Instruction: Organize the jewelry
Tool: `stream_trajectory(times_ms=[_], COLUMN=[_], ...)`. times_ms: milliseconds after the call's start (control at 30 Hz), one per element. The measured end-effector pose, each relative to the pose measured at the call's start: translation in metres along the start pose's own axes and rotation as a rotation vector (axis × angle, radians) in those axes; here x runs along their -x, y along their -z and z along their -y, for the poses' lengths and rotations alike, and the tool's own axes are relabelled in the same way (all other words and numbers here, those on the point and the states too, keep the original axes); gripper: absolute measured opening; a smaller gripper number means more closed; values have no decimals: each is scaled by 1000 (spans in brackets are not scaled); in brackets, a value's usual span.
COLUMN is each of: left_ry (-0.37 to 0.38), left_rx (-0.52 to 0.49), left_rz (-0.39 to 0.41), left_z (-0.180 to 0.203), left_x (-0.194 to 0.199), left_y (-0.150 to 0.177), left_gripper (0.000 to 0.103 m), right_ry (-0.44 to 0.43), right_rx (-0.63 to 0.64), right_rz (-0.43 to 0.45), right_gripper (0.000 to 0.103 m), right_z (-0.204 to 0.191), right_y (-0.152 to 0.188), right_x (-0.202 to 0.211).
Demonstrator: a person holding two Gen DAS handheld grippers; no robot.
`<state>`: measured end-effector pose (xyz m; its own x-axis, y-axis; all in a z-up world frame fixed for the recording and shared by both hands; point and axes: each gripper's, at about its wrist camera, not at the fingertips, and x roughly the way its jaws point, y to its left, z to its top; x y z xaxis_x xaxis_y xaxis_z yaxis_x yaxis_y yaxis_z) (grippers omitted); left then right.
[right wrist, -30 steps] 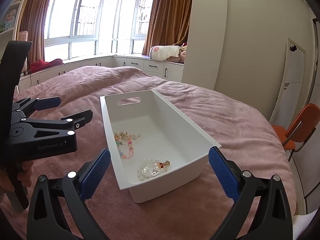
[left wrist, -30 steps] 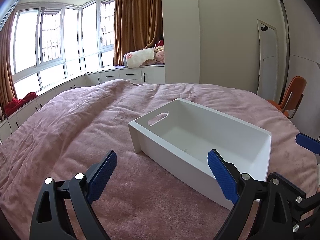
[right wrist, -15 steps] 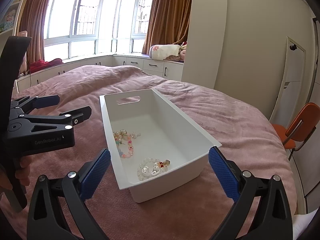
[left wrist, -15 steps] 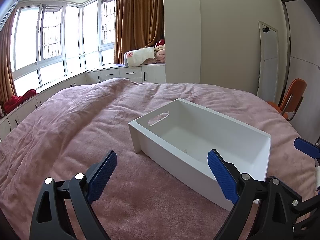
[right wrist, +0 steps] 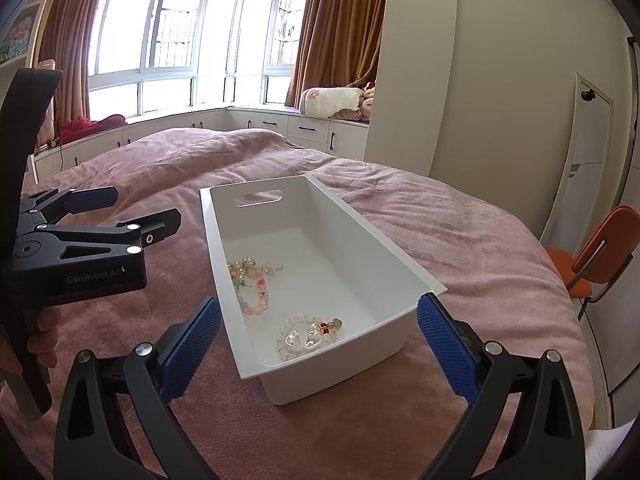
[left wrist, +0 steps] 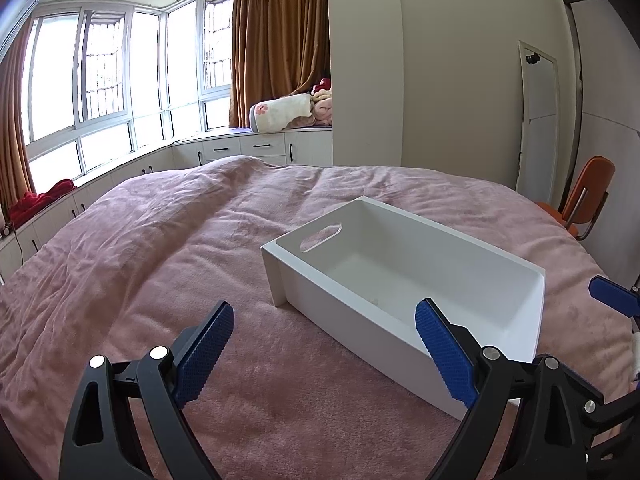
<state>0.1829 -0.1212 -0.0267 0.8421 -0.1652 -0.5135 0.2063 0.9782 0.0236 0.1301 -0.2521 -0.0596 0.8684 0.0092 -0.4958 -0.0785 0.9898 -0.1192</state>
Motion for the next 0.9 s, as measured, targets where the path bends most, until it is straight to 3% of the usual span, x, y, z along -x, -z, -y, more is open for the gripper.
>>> stream_trajectory(times_ms=[900], left_ry=[22], left_rx=[-8], left_rz=[-13], left_z=[0], left_x=[-1], left_y=[2], left_gripper=[93], right_ry=[-3], right_rx=[-4], right_rz=[-12], right_gripper=[97], right_z=[-1], right_y=[2], right_x=[-1])
